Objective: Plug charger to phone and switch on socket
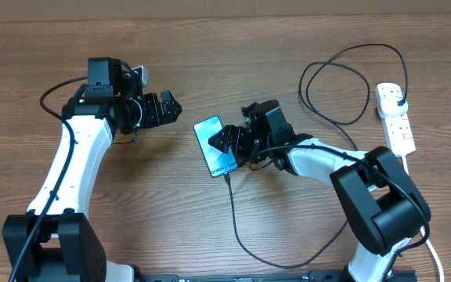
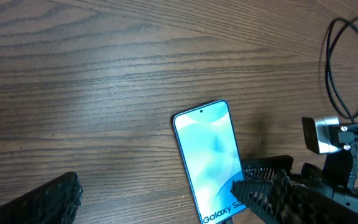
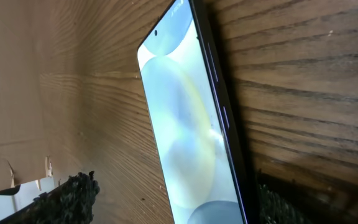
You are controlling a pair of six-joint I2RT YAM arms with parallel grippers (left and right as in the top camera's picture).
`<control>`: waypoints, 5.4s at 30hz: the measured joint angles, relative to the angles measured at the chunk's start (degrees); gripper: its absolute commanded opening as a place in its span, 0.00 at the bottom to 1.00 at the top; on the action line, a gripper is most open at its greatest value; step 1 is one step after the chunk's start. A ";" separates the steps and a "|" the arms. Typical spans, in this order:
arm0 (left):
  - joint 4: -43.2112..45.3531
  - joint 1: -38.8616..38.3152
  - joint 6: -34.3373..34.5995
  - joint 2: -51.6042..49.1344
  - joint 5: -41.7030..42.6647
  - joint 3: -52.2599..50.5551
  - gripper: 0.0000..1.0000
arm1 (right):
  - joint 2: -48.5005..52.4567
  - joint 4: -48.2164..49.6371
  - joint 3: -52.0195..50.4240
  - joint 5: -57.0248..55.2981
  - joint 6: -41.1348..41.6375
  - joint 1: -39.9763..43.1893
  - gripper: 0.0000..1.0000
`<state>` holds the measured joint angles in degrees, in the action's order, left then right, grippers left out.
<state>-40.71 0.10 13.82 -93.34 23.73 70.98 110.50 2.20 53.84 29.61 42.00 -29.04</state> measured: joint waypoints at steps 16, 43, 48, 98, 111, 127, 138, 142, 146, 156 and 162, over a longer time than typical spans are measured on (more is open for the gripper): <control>0.00 0.00 0.00 0.00 0.00 0.00 1.00 | -2.43 -8.92 0.92 -0.24 -0.04 0.09 0.94; 0.00 0.00 0.00 -0.02 0.00 0.00 1.00 | -2.12 -9.79 0.09 9.70 0.24 -4.70 1.00; 0.00 0.00 0.00 0.00 0.00 0.00 1.00 | -2.23 -9.88 0.09 9.25 0.42 -4.70 1.00; 0.00 0.00 0.00 0.00 0.00 0.00 1.00 | -6.84 -40.72 7.34 -40.30 -25.57 5.70 1.00; 0.00 0.00 0.00 0.00 0.00 0.00 1.00 | -6.84 -40.72 7.34 -40.37 -25.57 5.70 1.00; 0.00 0.00 0.00 0.00 0.00 0.00 1.00 | -6.84 -40.70 7.34 -40.35 -25.57 5.70 1.00; 0.00 0.00 0.00 0.00 0.00 0.00 1.00 | -6.84 -40.70 7.34 -40.35 -25.55 5.70 1.00; 0.00 0.00 0.00 0.00 -0.02 0.00 1.00 | -6.84 -40.70 7.34 -40.35 -25.55 5.68 1.00; 0.00 0.00 0.00 0.13 0.00 0.00 1.00 | -6.84 -40.72 7.34 -40.37 -25.55 5.70 1.00; 0.02 0.00 0.00 5.42 0.00 -0.63 1.00 | -6.84 -40.68 7.34 -40.35 -25.57 5.70 1.00; -0.02 0.00 0.00 9.11 0.00 -4.42 1.00 | -6.84 -40.70 7.34 -40.37 -25.57 5.70 1.00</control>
<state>-40.73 0.10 13.82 -84.23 23.73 66.57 103.66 -38.50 61.19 -10.76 16.43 -23.33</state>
